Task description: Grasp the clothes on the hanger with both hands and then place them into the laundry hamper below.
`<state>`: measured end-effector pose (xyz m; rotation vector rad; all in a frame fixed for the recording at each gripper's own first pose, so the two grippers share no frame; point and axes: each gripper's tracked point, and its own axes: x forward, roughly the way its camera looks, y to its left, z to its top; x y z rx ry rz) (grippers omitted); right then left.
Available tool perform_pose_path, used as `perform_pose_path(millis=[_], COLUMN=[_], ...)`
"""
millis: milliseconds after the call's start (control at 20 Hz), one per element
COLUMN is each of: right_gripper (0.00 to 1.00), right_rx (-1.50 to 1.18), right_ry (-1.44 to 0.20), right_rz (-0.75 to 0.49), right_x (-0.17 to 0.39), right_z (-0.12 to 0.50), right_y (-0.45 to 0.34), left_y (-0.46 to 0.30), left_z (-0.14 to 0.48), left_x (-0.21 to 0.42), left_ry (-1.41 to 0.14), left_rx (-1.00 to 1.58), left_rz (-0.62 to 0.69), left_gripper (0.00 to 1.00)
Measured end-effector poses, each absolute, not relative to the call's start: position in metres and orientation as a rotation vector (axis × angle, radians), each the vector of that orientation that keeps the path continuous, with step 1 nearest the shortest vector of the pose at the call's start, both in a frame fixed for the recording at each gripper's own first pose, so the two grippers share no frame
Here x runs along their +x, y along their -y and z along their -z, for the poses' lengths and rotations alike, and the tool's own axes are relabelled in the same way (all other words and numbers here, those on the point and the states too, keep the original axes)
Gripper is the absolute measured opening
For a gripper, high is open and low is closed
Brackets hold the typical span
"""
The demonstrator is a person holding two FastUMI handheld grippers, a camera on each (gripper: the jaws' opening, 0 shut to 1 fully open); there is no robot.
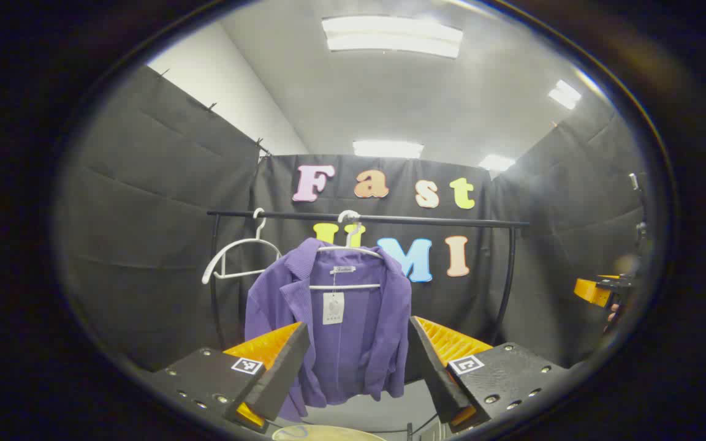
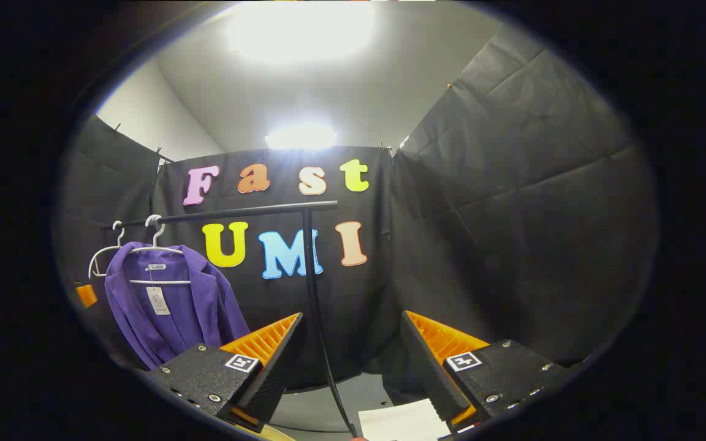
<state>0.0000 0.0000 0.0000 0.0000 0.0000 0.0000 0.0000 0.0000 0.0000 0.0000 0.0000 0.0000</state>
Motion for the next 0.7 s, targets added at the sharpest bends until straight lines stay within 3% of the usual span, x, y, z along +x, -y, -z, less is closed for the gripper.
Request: perform_pose_path(millis=[700], right_gripper=[0.95], right_rx=[-0.005], right_ry=[-0.049], right_rz=[0.018], right_x=[-0.015], right_z=[0.016], right_y=[-0.002], left_y=[-0.004], left_z=[0.030], left_x=[0.003], left_ry=[-0.046], left_rx=[-0.012], left_rz=[0.026], left_gripper=[0.97])
